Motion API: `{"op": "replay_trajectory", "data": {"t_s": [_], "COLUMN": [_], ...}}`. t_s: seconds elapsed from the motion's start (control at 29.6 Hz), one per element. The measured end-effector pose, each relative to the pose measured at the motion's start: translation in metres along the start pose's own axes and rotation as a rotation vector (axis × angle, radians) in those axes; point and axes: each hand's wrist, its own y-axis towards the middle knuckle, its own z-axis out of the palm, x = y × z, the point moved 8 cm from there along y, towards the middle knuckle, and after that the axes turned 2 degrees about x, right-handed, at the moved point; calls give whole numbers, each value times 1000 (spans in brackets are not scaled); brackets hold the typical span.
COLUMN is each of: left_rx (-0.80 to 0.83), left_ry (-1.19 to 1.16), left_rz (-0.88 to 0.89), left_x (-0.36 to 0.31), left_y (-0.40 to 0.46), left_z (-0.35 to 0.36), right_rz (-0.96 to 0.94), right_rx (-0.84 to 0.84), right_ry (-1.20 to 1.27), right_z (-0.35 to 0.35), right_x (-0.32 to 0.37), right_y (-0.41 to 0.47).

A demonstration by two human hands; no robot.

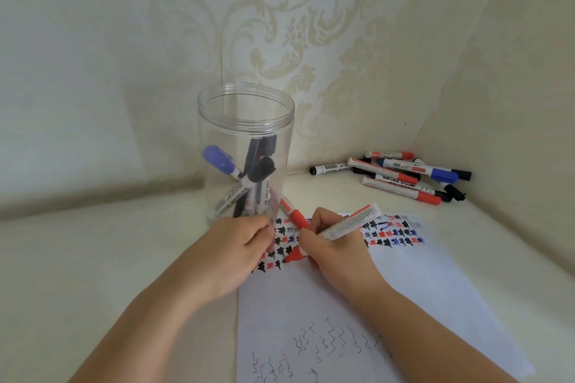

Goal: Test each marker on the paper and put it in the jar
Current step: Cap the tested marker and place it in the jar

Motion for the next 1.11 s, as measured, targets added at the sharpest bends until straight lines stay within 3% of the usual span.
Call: {"op": "replay_trajectory", "data": {"t_s": [0.78,0.94,1.11], "left_rx": [27,62,99], "left_ry": [50,-33,-66], "left_rz": [15,45,136], "left_x": [-1,-7,-20], "left_y": [0,-4,-6], "left_z": [7,9,12], "right_rz": [-34,60,23], "right_rx": [36,-26,-7], "right_ry": [13,292,499], "right_z": [-1,-17,-24], "right_x": [1,1,14], "right_y": [2,1,1]}}
